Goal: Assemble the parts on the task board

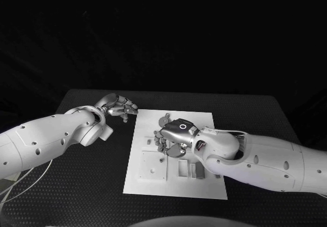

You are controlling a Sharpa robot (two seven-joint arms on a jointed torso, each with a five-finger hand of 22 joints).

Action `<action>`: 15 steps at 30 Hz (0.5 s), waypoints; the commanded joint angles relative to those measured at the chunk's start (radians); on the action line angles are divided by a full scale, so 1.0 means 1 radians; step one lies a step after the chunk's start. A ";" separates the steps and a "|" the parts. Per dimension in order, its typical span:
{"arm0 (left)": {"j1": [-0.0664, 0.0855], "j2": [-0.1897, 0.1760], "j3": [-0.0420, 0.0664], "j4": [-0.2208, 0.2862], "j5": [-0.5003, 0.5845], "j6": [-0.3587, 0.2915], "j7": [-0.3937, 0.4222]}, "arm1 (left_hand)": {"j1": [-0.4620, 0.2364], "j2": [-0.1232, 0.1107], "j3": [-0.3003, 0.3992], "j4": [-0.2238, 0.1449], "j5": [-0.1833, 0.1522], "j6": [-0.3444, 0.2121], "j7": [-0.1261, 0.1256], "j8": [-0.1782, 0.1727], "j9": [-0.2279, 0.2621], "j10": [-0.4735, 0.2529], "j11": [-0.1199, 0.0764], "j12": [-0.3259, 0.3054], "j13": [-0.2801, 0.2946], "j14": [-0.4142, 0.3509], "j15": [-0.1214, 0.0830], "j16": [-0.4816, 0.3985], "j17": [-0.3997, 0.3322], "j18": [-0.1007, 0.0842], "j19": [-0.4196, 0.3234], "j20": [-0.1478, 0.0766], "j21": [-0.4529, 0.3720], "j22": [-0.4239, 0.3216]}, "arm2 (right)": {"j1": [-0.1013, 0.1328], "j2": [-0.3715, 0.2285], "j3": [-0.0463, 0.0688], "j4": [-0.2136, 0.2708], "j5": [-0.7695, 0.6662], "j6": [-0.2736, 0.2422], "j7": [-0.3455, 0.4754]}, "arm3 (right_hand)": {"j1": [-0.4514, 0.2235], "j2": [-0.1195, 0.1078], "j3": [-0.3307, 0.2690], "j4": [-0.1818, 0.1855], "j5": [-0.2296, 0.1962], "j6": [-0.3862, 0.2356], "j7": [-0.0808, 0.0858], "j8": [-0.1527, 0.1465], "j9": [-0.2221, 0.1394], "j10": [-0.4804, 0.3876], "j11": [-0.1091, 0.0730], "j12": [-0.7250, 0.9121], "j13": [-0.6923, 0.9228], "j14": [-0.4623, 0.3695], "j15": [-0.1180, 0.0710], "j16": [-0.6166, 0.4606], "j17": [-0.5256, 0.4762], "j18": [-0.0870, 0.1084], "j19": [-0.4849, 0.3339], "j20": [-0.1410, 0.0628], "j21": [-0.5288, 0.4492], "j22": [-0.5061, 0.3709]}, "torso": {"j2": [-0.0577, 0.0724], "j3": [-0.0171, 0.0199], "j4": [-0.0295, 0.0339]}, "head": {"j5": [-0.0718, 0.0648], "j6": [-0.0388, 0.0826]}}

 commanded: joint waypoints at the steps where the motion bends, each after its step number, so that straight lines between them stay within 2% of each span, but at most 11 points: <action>1: 0.001 0.004 0.001 -0.001 0.001 0.003 0.007 | 0.005 0.000 0.000 -0.003 -0.006 0.003 0.007 0.004 -0.001 -0.008 0.002 0.001 0.001 0.010 0.001 0.000 0.002 0.068 0.008 -0.002 -0.004 0.002 | -0.005 0.026 -0.012 -0.008 0.029 0.027 0.027 | 0.008 0.003 0.004 0.000 0.003 0.006 0.002 0.004 0.018 0.006 0.001 0.003 0.001 -0.003 -0.007 0.004 -0.001 0.091 0.004 -0.003 0.005 0.020 | 0.000 -0.0006 0.0012 | 0.011 -0.003; 4: 0.001 0.004 0.001 -0.001 0.001 0.002 0.007 | 0.005 0.000 0.000 -0.003 -0.006 0.003 0.007 0.004 -0.001 -0.008 0.002 0.001 0.001 0.010 0.001 0.000 0.002 0.068 0.008 -0.002 -0.004 0.002 | -0.019 0.048 -0.021 -0.016 0.034 0.039 0.031 | 0.007 0.003 0.004 0.000 0.003 0.006 0.002 0.004 0.018 0.006 0.001 0.003 0.002 -0.003 -0.007 0.003 -0.001 0.091 0.004 -0.003 0.005 0.020 | 0.000 -0.0015 0.0023 | 0.014 -0.005; 7: 0.002 0.006 0.001 -0.002 0.001 0.003 0.006 | 0.005 0.000 0.000 -0.003 -0.006 0.003 0.007 0.004 -0.001 -0.008 0.002 0.001 0.002 0.010 0.001 0.000 0.002 0.068 0.008 -0.002 -0.004 0.002 | -0.029 0.065 -0.039 -0.026 0.034 0.042 0.033 | 0.007 0.004 0.004 0.000 0.003 0.005 0.003 0.004 0.018 0.006 0.001 0.002 0.003 -0.003 -0.006 0.003 -0.001 0.091 0.003 -0.003 0.005 0.020 | 0.001 -0.0009 0.0011 | 0.019 -0.007; 11: 0.002 0.008 0.001 -0.002 0.001 0.003 0.006 | 0.005 -0.001 0.000 -0.003 -0.006 0.003 0.007 0.004 -0.001 -0.008 0.002 0.001 0.002 0.010 0.001 0.000 0.002 0.068 0.008 -0.002 -0.004 0.002 | -0.046 0.084 -0.055 -0.041 0.034 0.051 0.038 | 0.007 0.005 0.003 0.000 0.003 0.005 0.003 0.003 0.018 0.006 0.001 0.002 0.003 -0.004 -0.007 0.003 -0.002 0.091 0.003 -0.003 0.005 0.020 | 0.001 -0.0001 0.0018 | 0.025 -0.009; 15: 0.002 0.009 0.001 -0.002 0.001 0.004 0.005 | 0.005 -0.001 0.000 -0.003 -0.006 0.003 0.007 0.004 -0.001 -0.008 0.002 0.001 0.002 0.010 0.001 -0.001 0.002 0.068 0.008 -0.002 -0.005 0.002 | -0.057 0.090 -0.059 -0.049 0.022 0.051 0.040 | 0.007 0.005 0.003 0.000 0.003 0.005 0.003 0.003 0.018 0.006 0.001 0.002 0.004 -0.004 -0.007 0.003 -0.002 0.091 0.002 -0.003 0.004 0.020 | 0.000 0.0007 0.0005 | 0.029 -0.014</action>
